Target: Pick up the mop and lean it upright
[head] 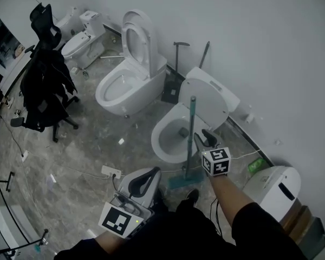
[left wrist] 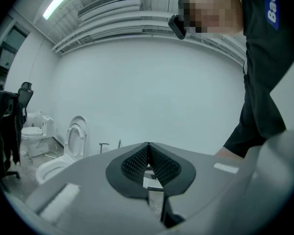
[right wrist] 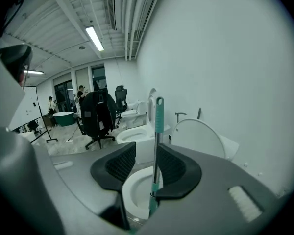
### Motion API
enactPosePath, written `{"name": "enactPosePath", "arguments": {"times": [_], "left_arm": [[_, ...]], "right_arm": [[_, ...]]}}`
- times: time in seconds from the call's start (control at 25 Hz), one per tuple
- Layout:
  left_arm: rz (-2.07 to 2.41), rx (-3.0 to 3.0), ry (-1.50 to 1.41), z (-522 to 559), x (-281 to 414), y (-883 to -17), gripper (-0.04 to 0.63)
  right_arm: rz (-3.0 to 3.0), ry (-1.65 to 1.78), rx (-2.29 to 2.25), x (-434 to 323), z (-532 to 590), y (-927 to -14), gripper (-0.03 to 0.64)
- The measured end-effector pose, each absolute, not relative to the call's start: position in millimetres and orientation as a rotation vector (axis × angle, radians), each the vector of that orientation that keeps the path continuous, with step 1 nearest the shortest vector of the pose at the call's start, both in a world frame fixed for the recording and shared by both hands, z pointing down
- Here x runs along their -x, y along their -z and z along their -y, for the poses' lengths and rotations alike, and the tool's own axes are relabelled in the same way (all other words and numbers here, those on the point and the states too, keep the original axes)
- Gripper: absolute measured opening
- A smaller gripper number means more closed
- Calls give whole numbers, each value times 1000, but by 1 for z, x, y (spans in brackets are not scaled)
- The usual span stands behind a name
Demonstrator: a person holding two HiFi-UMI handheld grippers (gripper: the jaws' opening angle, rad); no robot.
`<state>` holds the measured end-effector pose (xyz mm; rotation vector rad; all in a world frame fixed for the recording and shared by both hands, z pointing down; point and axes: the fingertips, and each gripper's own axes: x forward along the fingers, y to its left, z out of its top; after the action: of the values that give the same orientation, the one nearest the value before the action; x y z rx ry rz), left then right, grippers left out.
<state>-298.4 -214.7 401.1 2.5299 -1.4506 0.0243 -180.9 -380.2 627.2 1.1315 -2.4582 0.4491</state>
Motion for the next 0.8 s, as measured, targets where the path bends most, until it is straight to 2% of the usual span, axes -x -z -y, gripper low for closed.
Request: {"name": "enactPosePath", "arguments": {"times": [0.4,0.8], "left_arm": [[1528,-2488,-85,243,309,-417,14],[1530,-2435,-129,229,320,-424,14]], "right_arm": [[2336,-490,-1071,199,427,-694,178],[2276,-524,-1047,213,445,-740,164]]}}
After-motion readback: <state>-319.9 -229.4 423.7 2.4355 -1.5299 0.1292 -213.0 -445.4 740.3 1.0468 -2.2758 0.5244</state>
